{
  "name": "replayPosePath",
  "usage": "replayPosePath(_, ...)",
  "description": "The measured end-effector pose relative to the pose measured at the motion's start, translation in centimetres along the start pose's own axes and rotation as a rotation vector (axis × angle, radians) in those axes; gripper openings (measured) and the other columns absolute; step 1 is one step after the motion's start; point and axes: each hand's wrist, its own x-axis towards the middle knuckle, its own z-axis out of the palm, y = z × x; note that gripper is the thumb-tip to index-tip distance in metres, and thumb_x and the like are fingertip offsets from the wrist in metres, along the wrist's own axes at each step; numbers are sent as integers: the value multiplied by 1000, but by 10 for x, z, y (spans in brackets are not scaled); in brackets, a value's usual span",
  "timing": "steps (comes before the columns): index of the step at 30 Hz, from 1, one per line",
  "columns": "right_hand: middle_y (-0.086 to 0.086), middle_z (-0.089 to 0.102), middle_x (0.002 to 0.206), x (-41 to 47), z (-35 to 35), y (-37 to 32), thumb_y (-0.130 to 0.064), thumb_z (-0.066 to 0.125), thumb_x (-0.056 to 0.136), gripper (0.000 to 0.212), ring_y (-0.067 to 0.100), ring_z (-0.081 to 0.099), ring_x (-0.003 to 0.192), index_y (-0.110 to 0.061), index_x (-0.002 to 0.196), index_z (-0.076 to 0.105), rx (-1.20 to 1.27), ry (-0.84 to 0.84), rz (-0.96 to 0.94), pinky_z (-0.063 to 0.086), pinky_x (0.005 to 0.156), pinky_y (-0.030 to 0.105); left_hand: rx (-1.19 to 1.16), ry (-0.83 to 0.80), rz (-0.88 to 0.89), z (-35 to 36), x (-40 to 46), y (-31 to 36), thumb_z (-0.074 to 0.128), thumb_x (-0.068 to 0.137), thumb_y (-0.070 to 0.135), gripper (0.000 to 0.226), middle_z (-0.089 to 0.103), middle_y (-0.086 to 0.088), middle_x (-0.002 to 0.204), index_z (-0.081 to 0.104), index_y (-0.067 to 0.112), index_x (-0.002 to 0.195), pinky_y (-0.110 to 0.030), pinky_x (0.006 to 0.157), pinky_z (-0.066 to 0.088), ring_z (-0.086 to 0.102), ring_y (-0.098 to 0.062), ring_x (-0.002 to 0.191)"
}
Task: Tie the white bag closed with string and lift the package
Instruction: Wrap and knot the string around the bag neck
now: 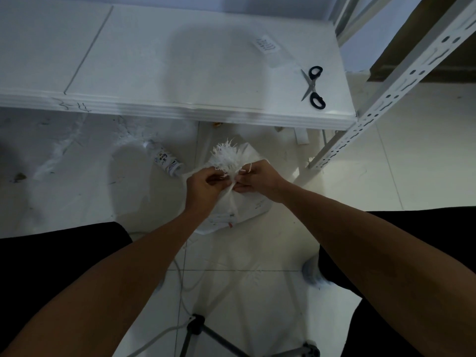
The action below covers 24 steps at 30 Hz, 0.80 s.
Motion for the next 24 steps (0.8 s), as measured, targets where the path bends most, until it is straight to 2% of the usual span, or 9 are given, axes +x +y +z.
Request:
replayPosePath(2, 23, 65, 84, 0, 0, -1, 8, 64, 86, 4, 32, 68, 76, 11, 84, 65, -6, 6, 18, 62, 74, 36, 32, -19, 49, -1, -1, 1, 83, 71, 7, 21, 71, 4, 83, 72, 18, 84, -16, 77, 52, 68, -2, 78)
replayPosePath(5, 27, 63, 88, 2, 3, 0, 9, 62, 86, 17, 35, 67, 77, 24, 94, 60, -97, 35, 7, 62, 75, 40, 161, -63, 199, -4, 1, 2, 82, 71, 12, 15, 66, -1, 87, 73, 16, 82, -19, 76, 52, 66, -6, 81)
replayPosePath(8, 27, 65, 84, 3, 8, 0, 5, 65, 81, 13, 40, 69, 79, 17, 88, 65, -190, 68, -28, 59, 79, 52, 286, -99, 342, -5, 3, 1, 83, 71, 13, 17, 58, -8, 95, 73, 5, 83, -22, 76, 53, 63, -15, 85)
replayPosePath(10, 23, 69, 80, 3, 9, -1, 3, 68, 79, 4, 31, 71, 73, 6, 81, 69, -260, 108, -49, 62, 69, 38, 311, -121, 375, -5, 4, 2, 82, 72, 13, 17, 55, -7, 98, 73, 5, 83, -25, 76, 55, 62, -15, 86)
replayPosePath(13, 5, 69, 69, 4, 11, -1, -6, 70, 79, 4, 2, 66, 57, -5, 76, 69, -426, 157, -83, 55, 55, 22, 334, -154, 408, -7, 6, 4, 81, 71, 12, 15, 57, -5, 101, 73, 6, 82, -28, 76, 54, 61, -14, 88)
replayPosePath(16, 4, 69, 71, 6, 9, -1, -13, 72, 78, 9, -3, 65, 61, -4, 77, 68, -582, 139, -100, 50, 57, 16, 325, -172, 394, -8, 9, 4, 82, 69, 9, 17, 58, -7, 100, 75, 6, 83, -20, 78, 51, 58, -8, 87)
replayPosePath(19, 0, 60, 64, 4, 7, -1, -3, 70, 81, 22, -9, 56, 40, -17, 69, 58, -436, 160, -64, 42, 42, 7, 324, -170, 333, -6, 10, 5, 84, 66, 11, 20, 59, -10, 95, 76, 6, 83, -10, 73, 46, 59, -11, 83)
replayPosePath(21, 7, 63, 68, 3, 7, 0, 0, 67, 83, 21, -1, 63, 47, -15, 70, 61, -372, 131, -53, 54, 52, 15, 340, -153, 307, -5, 12, 6, 83, 68, 14, 18, 60, -10, 92, 76, 8, 83, -11, 71, 45, 60, -15, 80)
replayPosePath(24, 27, 66, 85, 3, 6, -2, 5, 61, 88, 10, 31, 67, 76, 12, 83, 66, -235, 47, -49, 61, 77, 47, 382, -111, 304, -4, 13, 8, 81, 73, 19, 16, 60, -8, 91, 76, 8, 84, -25, 71, 50, 60, -17, 79)
